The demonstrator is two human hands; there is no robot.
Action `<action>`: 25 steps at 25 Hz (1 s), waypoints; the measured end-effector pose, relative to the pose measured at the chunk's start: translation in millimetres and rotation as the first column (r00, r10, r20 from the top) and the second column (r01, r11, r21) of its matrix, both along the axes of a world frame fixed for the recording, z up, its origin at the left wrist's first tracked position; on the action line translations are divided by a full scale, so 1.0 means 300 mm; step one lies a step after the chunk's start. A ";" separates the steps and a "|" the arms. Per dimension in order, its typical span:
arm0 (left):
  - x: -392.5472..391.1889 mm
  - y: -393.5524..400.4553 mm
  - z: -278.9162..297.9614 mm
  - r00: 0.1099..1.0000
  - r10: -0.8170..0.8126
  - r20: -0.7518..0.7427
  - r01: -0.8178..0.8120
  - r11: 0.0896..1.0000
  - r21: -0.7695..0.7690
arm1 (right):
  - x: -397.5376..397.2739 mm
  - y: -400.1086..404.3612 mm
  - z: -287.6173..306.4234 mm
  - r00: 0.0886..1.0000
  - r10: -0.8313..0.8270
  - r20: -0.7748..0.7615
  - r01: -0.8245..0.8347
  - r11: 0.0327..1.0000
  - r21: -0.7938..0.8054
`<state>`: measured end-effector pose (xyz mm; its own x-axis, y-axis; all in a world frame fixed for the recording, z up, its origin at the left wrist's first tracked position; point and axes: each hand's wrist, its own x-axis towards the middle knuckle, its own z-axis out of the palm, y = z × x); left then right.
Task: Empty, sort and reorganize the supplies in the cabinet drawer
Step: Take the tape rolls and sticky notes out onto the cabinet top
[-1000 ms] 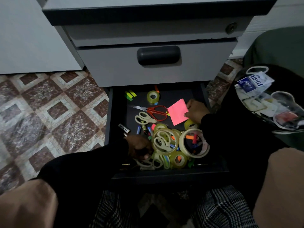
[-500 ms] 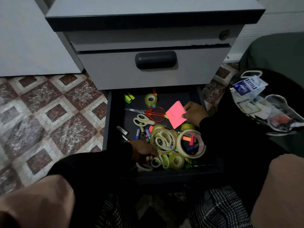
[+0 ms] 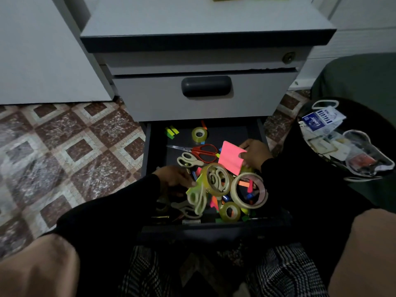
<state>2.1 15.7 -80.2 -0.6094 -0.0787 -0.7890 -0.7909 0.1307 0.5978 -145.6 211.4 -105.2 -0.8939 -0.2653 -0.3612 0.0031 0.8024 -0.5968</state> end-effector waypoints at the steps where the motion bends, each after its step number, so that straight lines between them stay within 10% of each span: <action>1: 0.002 -0.010 -0.002 0.996 0.082 -0.024 -0.082 0.996 0.019 | 0.003 0.000 0.002 0.999 -0.026 0.026 0.026 1.000 -0.018; 6: 0.019 0.003 -0.020 0.991 0.128 -0.037 -0.129 0.992 -0.007 | 0.027 0.000 0.021 0.996 -0.072 0.058 0.077 0.994 -0.079; 12: 0.005 0.051 -0.040 0.952 -0.300 0.066 0.298 0.848 -0.439 | 0.037 0.013 0.041 0.994 -0.082 0.074 0.090 0.990 -0.109; 25: 0.083 -0.044 0.310 0.902 -0.270 -0.337 -0.043 0.720 -0.693 | 0.098 0.085 0.358 0.992 0.042 -0.120 -0.067 0.974 -0.215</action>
<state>27.0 2.5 12.7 -0.8852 -0.3963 -0.2438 -0.4623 0.6900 0.5570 -116.4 236.8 2.2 -0.9079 -0.3756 -0.1860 -0.1151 0.6501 -0.7510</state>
